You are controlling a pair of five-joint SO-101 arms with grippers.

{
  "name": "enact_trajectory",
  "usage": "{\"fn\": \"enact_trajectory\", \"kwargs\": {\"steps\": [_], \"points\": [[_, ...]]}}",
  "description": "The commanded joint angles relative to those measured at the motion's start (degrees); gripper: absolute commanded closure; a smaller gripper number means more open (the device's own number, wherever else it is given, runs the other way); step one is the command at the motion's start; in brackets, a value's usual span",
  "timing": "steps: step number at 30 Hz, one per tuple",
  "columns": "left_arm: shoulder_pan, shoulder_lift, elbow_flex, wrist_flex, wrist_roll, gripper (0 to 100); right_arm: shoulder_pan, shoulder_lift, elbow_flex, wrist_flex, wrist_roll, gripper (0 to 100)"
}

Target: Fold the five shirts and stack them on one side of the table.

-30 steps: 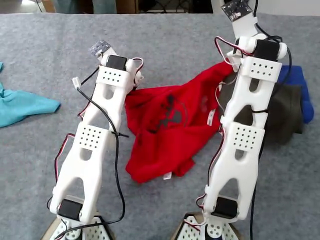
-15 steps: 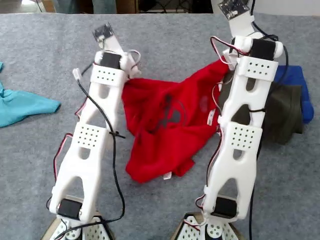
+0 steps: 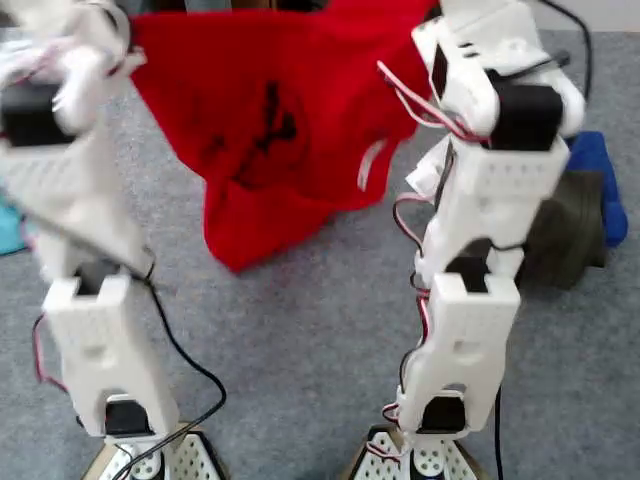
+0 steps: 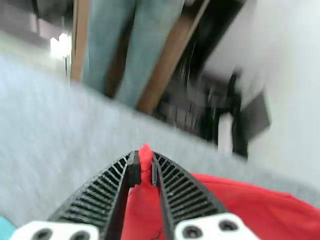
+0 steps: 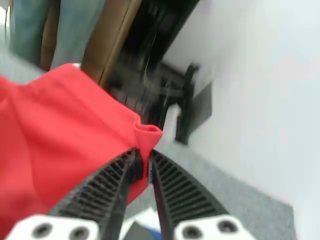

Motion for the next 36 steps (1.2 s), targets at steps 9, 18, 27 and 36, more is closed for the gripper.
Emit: {"fn": "enact_trajectory", "kwargs": {"steps": [9, 18, 27, 36], "points": [[-5.67, -39.21, -2.07, 5.19, -13.19, 97, -0.7, -25.1, -0.84, -9.14, -13.89, 98.4], [-9.8, -60.57, 28.35, 5.71, -13.89, 97, -6.68, -35.74, 7.6, -2.55, -13.45, 98.4], [-9.8, -79.91, 59.38, 5.45, -19.25, 97, -9.05, -46.81, 16.84, -1.93, -9.67, 98.3], [-10.24, -87.03, 64.84, 5.54, -19.16, 97, -9.14, -50.77, 17.63, -9.32, -3.16, 98.3]]}}
